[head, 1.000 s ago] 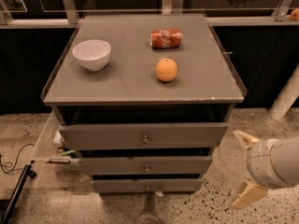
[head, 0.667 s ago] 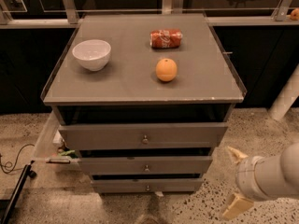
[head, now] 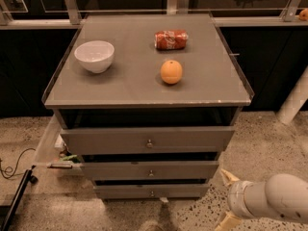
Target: Open bottom drawer
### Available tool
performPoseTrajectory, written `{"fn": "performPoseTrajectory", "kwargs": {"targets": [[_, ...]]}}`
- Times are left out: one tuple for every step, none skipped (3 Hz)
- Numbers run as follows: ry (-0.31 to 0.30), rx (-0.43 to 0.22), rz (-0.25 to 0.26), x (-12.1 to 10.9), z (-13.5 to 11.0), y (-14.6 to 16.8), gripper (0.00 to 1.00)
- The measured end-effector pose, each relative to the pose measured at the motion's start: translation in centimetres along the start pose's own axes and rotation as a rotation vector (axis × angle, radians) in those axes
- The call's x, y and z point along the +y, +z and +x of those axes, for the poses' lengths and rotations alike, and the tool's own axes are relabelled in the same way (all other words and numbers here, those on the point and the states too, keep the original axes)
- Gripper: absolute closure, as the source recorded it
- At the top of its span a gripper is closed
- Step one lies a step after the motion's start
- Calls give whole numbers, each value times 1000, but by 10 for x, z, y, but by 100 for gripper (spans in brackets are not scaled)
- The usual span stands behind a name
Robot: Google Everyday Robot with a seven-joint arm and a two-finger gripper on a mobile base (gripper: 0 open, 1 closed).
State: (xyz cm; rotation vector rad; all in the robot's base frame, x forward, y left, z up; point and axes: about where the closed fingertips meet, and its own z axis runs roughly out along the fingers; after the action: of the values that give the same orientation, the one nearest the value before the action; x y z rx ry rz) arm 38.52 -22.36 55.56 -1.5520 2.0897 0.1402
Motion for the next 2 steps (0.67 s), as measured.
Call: {"fn": "performPoseTrajectory", "kwargs": {"targets": [[28, -38, -41, 2, 17, 52, 0], [28, -37, -41, 2, 17, 52, 0]]}}
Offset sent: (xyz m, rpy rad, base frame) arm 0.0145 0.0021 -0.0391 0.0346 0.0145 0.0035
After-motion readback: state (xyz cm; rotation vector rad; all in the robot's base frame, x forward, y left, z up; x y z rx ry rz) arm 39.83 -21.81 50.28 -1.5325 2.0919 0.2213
